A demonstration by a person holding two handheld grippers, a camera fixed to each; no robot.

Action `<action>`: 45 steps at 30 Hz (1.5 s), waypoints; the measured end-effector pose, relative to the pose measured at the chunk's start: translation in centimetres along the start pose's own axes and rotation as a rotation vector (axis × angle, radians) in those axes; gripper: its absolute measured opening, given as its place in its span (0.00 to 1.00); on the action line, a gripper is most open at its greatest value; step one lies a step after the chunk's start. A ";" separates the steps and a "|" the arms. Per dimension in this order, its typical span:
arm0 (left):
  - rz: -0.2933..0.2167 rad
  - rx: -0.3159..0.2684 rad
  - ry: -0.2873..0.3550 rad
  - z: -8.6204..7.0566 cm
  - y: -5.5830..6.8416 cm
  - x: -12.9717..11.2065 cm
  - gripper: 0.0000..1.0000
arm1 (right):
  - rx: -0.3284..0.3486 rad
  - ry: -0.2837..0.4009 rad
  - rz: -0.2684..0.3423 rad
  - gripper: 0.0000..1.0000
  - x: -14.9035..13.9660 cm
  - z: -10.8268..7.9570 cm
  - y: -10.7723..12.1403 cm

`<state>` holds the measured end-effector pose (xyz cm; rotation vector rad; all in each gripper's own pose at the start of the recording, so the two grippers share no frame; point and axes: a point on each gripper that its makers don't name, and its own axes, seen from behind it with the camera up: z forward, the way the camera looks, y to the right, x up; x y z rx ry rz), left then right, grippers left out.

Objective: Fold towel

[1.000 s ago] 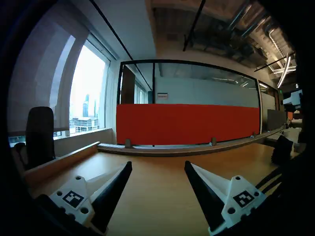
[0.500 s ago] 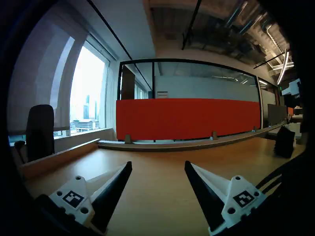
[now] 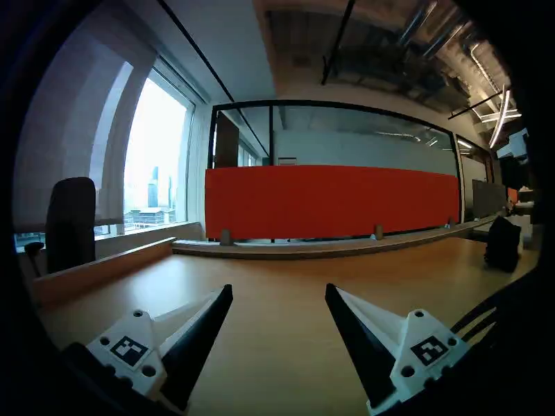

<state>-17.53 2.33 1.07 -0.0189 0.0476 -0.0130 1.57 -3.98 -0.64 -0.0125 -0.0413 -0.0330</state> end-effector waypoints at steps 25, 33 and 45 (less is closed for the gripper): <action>0.001 0.001 -0.018 0.4 -0.1 -0.5 0.99 | -0.004 0.025 -0.009 1.00 1.1 -0.2 0.9; 0.001 0.001 -0.017 0.4 -0.2 -0.5 0.99 | -0.004 0.059 -0.005 1.00 1.1 0.3 2.3; 0.002 0.001 -0.018 0.4 -0.3 -0.4 0.99 | -0.008 0.083 0.075 1.00 -2.6 0.9 4.8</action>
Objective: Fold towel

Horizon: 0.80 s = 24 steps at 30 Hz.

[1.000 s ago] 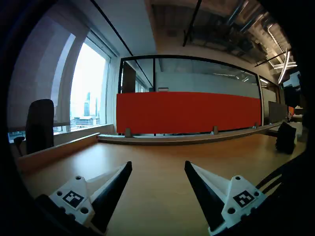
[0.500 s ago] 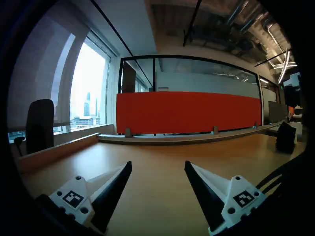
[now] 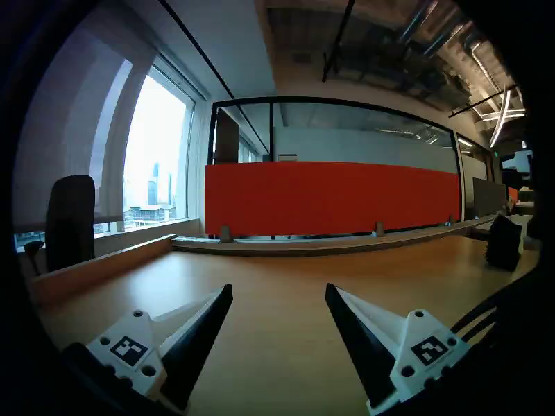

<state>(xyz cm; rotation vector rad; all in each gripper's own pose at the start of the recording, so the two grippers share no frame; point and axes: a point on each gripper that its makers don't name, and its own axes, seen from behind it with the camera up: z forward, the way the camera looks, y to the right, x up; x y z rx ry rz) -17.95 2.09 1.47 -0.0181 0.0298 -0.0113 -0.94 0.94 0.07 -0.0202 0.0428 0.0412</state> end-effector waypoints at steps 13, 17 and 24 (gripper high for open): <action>0.000 0.000 0.000 0.0 0.0 0.0 0.99 | 0.007 0.015 0.045 1.00 -5.9 0.1 1.4; 0.000 0.000 0.000 0.0 0.0 0.0 0.99 | 0.002 0.017 0.043 1.00 -7.5 0.4 1.7; 0.000 0.000 0.000 0.0 0.0 0.0 0.99 | 0.002 0.005 0.035 1.00 -10.0 0.4 1.8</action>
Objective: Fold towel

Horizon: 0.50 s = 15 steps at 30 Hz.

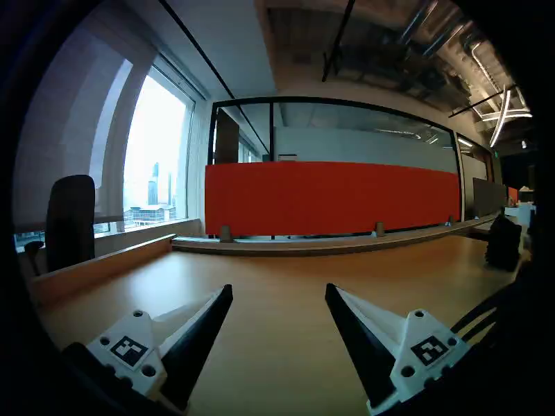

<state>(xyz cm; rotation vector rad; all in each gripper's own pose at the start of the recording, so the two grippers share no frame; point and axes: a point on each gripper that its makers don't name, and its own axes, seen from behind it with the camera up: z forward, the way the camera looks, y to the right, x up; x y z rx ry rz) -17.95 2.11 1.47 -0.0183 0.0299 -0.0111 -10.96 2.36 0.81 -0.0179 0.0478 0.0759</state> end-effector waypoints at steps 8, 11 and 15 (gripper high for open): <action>0.000 0.000 0.000 0.0 0.0 0.0 0.99 | -0.018 -0.021 0.001 0.99 -2.1 0.1 0.6; 0.000 0.000 0.000 0.0 0.0 0.0 0.99 | -0.018 -0.024 -0.001 0.99 -2.6 0.2 0.7; 0.000 0.000 0.000 0.0 -0.1 0.0 0.99 | -0.019 -0.030 -0.013 0.99 -3.2 0.2 0.7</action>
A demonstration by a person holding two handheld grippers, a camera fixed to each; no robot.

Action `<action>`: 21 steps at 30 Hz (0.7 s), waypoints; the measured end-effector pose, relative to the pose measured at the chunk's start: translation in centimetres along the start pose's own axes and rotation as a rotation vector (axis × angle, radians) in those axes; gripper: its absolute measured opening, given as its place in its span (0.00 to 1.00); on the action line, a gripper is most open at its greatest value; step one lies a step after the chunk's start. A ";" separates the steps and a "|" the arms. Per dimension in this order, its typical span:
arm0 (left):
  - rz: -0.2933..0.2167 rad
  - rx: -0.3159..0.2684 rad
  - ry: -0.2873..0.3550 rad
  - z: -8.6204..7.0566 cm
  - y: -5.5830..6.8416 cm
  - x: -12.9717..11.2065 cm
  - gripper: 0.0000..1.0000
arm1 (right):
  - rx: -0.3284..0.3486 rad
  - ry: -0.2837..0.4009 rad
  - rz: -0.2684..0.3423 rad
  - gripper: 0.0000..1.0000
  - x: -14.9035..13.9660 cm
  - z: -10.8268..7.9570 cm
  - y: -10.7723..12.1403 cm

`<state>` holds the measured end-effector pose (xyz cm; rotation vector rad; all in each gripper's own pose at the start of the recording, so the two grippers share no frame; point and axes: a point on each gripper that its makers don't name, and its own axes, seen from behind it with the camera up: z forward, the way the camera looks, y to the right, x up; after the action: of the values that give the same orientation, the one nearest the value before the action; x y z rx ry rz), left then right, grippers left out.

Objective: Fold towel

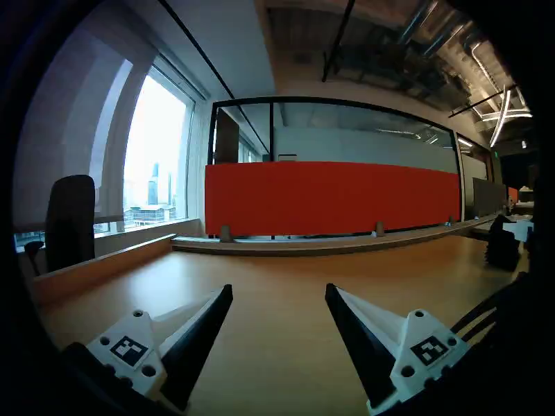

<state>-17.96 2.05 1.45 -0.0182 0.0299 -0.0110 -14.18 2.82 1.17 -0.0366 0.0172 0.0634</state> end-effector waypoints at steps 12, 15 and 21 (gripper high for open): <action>0.000 0.000 0.000 0.1 0.1 0.0 0.99 | 0.016 -0.017 -0.027 1.00 -1.3 0.0 -1.0; 0.000 0.000 0.000 0.1 0.1 0.0 0.99 | 0.020 -0.016 -0.041 0.99 -1.4 -0.1 -1.3; 0.000 0.000 0.000 0.1 0.1 0.0 0.99 | 0.029 -0.010 -0.059 1.00 -1.3 -0.2 -1.7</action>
<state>-17.95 2.19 1.53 -0.0183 0.0300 -0.0113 -15.37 1.00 1.03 -0.0078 0.0070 0.0047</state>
